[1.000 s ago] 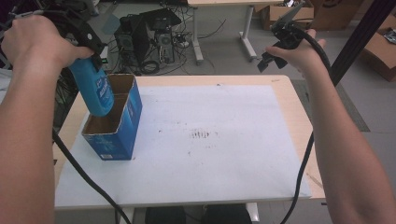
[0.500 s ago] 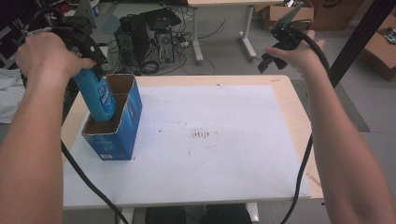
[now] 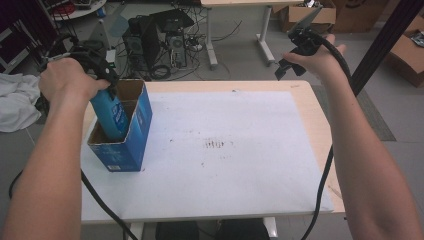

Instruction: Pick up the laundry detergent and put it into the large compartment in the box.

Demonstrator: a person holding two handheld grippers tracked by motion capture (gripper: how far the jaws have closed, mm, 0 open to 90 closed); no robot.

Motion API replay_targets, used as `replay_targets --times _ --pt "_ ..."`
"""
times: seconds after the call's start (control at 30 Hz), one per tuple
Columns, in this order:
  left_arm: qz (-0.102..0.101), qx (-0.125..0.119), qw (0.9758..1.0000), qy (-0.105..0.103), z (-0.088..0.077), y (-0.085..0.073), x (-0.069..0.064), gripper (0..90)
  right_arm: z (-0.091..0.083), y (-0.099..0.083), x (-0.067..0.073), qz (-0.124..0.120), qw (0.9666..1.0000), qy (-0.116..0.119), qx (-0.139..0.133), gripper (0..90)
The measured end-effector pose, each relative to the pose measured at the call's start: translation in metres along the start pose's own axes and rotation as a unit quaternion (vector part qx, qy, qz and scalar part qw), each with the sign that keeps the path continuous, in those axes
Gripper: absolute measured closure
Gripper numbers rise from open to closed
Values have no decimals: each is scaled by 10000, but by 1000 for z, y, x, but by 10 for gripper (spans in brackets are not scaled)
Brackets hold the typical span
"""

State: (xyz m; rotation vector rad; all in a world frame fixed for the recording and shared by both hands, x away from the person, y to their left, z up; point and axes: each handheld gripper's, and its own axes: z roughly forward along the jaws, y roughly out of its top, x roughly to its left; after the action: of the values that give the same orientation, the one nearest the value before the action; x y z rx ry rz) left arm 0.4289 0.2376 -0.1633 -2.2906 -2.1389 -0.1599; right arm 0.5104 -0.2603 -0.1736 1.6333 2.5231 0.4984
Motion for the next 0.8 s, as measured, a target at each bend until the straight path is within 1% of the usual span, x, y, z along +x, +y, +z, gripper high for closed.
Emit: replay_targets --times 0.03,0.2,0.27,0.3,0.4,0.43,0.47,0.57,0.67,0.8 --pt "-5 41 10000 0 4 0 0 376 0 0 0 17 10000 -4 4 163" --pt "-54 90 9999 -78 27 0 0 377 0 -1 0 -11 10000 -12 -2 163" --pt "-39 138 9998 -104 35 1 0 376 0 -1 1 -1 10000 -17 -1 163" --pt "-30 128 9998 -113 39 1 0 376 0 -1 1 -3 10000 -18 0 163" --pt "-35 207 9997 -102 51 0 0 376 1 -1 1 3 10000 -25 6 163" --pt "-60 194 9997 -120 56 0 0 376 1 -1 1 -12 10000 -10 11 163" --pt "-70 210 9997 -124 58 0 0 376 2 -1 2 -15 10000 -5 9 163" --pt "-116 279 9994 -162 71 -2 1 376 3 -2 2 -14 10000 -3 17 163" --pt "-115 332 9993 -137 82 -3 2 377 4 -2 2 -20 10000 -10 36 163" --pt "-88 355 9993 -106 90 -4 1 376 3 -2 2 -21 10000 -7 25 163"
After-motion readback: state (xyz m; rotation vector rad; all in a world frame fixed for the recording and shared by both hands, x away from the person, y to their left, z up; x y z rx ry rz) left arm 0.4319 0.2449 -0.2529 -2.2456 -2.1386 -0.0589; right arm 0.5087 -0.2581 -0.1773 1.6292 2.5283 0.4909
